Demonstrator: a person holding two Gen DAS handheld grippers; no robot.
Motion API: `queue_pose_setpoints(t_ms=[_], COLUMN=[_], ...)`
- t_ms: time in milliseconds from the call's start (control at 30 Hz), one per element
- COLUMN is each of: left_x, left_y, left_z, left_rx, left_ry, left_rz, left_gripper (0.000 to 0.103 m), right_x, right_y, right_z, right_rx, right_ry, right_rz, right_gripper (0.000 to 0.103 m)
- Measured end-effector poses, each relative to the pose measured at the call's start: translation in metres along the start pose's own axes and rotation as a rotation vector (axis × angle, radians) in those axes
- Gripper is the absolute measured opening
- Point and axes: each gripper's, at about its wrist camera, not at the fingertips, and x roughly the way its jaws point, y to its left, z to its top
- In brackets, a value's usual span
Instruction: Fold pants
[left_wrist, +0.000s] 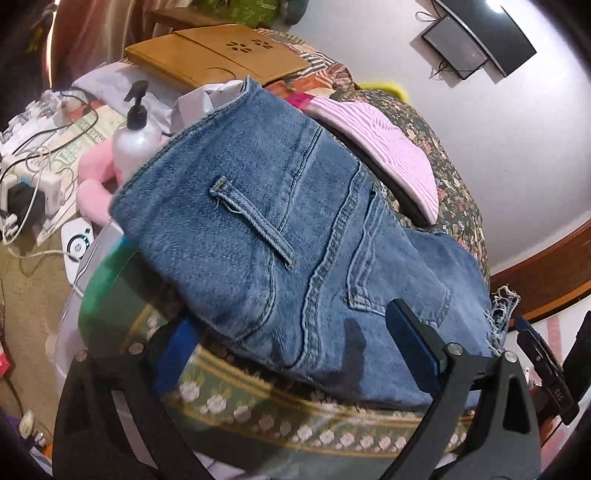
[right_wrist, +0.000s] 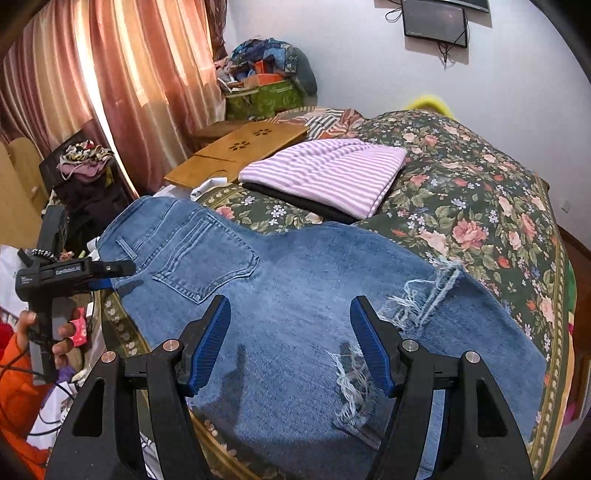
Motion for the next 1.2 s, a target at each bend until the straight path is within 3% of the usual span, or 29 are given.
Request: queue_pose_setpoints(t_ms=[300, 500, 567, 633, 767, 833, 1000, 1200], left_x=[0.015, 0.032, 0.036, 0.034, 0.026, 0.017, -0.008, -0.034], left_y=[0.013, 0.003, -0.003, -0.006, -0.012, -0.015, -0.015, -0.072], left_z=[0.015, 0.025, 0.028, 0.028, 0.027, 0.029, 0.049, 0.057], left_rx=[-0.053, 0.015, 0.029, 0.034, 0.075, 0.097, 0.062, 0.249], left_ry=[-0.059, -0.072, -0.086, -0.105, -0.132, -0.146, -0.150, -0.238], left_rz=[-0.050, 0.039, 0.093, 0.139, 0.174, 0.190, 0.069, 0.108], left_gripper=[0.099, 0.099, 0.093, 0.079, 0.062, 0.045, 0.030, 0.026], right_x=[0.021, 0.024, 0.022, 0.020, 0.017, 0.015, 0.008, 0.005], right_y=[0.010, 0.012, 0.011, 0.009, 0.003, -0.001, -0.011, -0.021], right_z=[0.001, 0.000, 0.000, 0.000, 0.001, 0.001, 0.000, -0.009], right_rx=[-0.021, -0.026, -0.021, -0.011, 0.002, 0.012, 0.040, 0.065], right_ry=[0.051, 0.065, 0.064, 0.060, 0.057, 0.053, 0.033, 0.041], right_rz=[0.017, 0.024, 0.022, 0.022, 0.019, 0.020, 0.019, 0.014], right_gripper=[0.064, 0.064, 0.064, 0.064, 0.064, 0.064, 0.064, 0.064])
